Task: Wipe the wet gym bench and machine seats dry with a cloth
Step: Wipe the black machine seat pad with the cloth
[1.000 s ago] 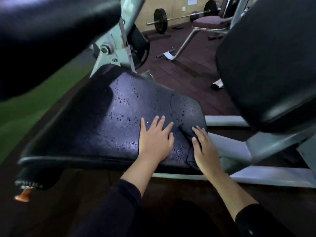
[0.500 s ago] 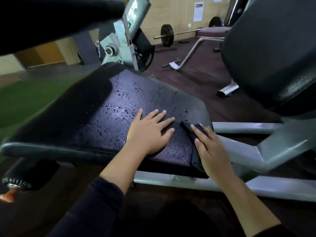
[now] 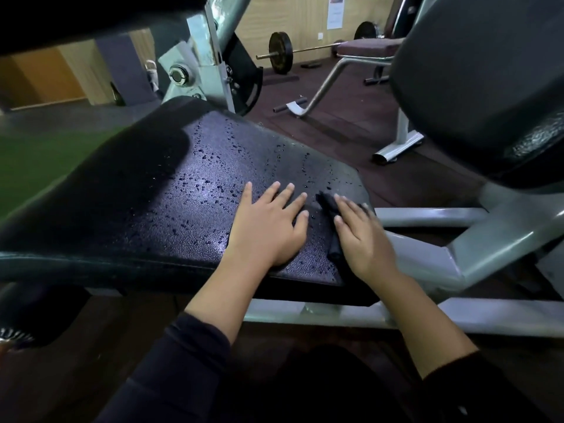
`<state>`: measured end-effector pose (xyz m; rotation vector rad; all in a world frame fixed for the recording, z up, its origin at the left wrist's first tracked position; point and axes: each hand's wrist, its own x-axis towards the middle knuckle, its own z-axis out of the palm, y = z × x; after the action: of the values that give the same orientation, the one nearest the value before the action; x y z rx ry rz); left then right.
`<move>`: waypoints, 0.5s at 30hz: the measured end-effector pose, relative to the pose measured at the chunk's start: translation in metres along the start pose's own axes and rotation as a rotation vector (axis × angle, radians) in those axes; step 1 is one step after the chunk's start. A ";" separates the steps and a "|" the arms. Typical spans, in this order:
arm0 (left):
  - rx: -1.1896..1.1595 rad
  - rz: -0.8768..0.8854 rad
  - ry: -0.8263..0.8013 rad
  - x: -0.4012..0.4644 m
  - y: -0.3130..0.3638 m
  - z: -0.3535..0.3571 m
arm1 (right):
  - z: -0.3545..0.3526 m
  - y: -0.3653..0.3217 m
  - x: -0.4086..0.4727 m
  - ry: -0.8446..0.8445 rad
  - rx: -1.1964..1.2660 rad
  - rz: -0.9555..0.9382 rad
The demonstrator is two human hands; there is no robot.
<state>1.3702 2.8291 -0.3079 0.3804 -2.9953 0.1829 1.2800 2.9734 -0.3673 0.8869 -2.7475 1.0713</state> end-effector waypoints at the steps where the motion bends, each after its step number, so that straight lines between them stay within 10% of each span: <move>1: -0.028 -0.017 0.003 0.000 0.000 -0.001 | 0.004 -0.006 0.001 -0.014 -0.025 -0.046; 9: -0.061 -0.031 0.018 0.001 -0.003 -0.001 | -0.005 -0.003 -0.071 0.103 -0.012 -0.407; 15: -0.002 -0.021 0.020 0.000 -0.002 0.001 | -0.016 0.031 -0.031 0.049 0.205 -0.106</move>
<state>1.3702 2.8268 -0.3091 0.4065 -2.9703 0.1803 1.2866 3.0172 -0.3815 1.0027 -2.5530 1.3524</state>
